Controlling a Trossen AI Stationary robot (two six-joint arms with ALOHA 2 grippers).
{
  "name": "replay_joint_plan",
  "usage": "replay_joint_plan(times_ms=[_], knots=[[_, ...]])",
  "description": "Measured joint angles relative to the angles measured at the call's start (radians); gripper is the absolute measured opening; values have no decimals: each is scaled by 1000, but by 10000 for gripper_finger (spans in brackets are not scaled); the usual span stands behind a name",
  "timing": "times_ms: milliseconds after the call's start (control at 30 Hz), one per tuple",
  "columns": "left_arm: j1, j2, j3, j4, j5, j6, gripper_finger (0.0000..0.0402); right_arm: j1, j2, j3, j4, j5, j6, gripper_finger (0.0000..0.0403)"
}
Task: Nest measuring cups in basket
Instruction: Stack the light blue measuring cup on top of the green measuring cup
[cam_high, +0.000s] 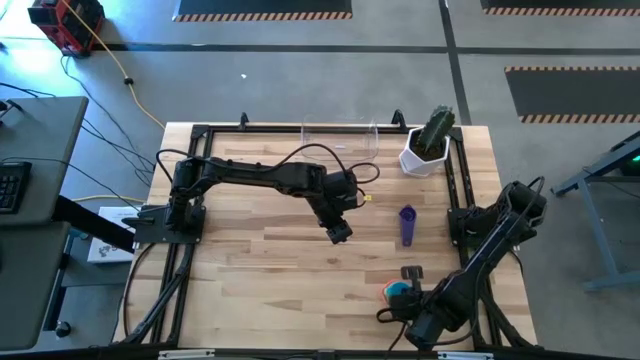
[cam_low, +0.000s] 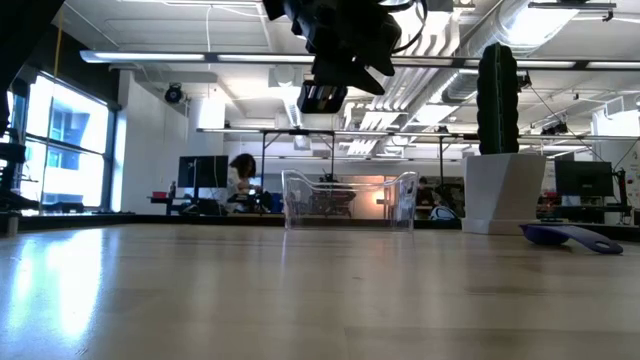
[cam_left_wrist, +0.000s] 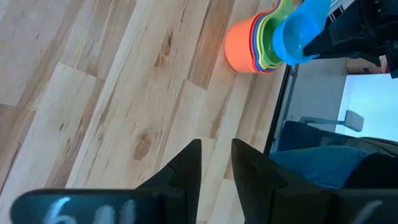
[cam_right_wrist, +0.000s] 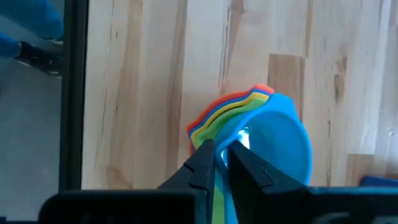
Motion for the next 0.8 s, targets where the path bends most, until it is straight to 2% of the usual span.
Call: replay_joint_plan(times_ms=[667,800], knots=[[0,0,0,-1,0,0,78,-35,0,0,11,-57,27,28],[-1,0,0,-1,0,0,78,-43,0,0,11,-120,12,28]])
